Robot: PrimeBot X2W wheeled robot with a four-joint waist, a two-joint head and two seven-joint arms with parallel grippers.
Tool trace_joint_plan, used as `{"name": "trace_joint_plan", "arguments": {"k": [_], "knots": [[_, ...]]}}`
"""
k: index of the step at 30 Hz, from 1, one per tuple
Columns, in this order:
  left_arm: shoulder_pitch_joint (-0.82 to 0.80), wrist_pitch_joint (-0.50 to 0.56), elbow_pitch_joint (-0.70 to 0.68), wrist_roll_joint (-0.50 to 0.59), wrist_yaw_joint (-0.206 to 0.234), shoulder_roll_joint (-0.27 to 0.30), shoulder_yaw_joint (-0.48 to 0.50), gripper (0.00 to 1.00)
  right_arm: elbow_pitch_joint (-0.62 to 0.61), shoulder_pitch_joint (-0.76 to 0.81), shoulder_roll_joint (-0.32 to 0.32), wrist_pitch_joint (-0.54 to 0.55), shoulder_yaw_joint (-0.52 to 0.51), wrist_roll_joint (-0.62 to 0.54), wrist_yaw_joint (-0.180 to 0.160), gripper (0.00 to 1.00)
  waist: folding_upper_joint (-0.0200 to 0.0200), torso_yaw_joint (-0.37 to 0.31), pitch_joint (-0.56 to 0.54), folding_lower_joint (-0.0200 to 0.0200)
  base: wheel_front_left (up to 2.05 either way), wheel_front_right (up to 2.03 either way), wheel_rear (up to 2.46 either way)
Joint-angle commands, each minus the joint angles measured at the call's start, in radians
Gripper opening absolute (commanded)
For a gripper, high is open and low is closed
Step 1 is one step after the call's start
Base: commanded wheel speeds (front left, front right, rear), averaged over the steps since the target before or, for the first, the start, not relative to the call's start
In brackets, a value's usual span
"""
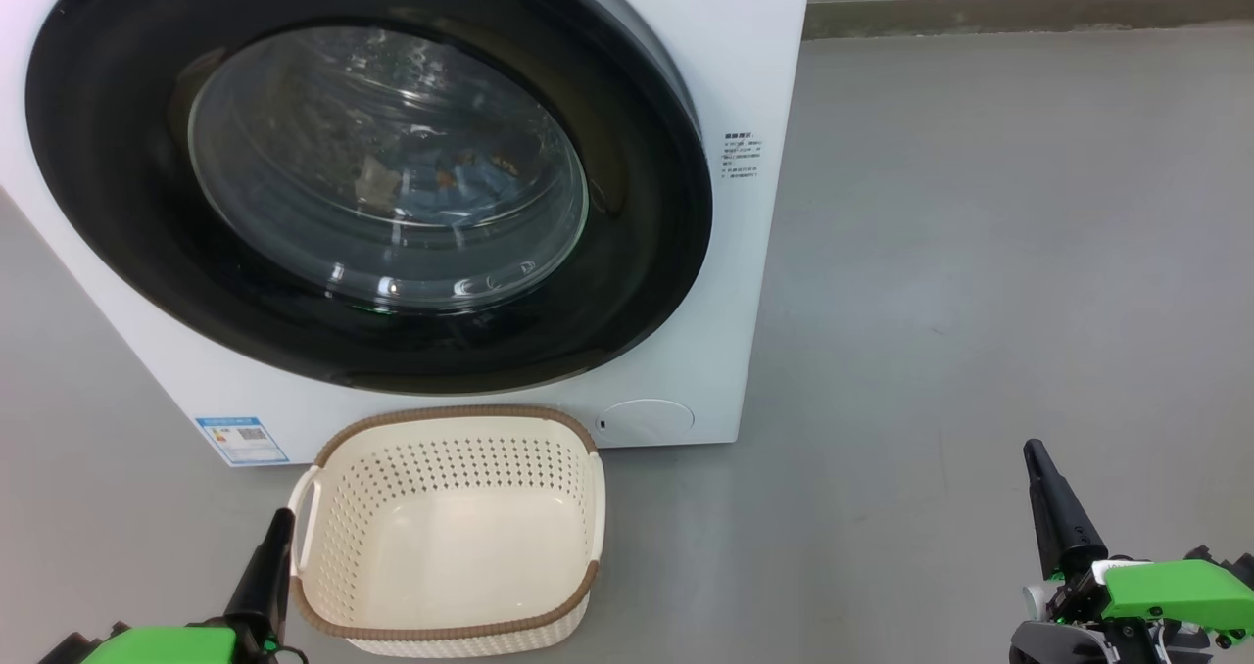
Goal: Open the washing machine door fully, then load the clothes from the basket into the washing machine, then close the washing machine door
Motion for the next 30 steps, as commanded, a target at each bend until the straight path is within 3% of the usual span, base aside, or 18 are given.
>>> {"name": "trace_joint_plan", "arguments": {"k": [1, 30], "knots": [[-0.041, 0.007, -0.021, -0.008, -0.003, 0.013, 0.035, 0.00, -0.031, -0.007, -0.002, 0.008, 0.022, 0.003, 0.002, 0.00, 0.0000, 0.000, 0.000, -0.0001, 0.00, 0.00, 0.00], [-0.041, 0.007, -0.021, -0.008, -0.003, 0.013, 0.035, 0.00, -0.031, -0.007, -0.002, 0.008, 0.021, 0.003, 0.002, 0.00, 0.0000, 0.000, 0.000, -0.0001, 0.00, 0.00, 0.00]]}}
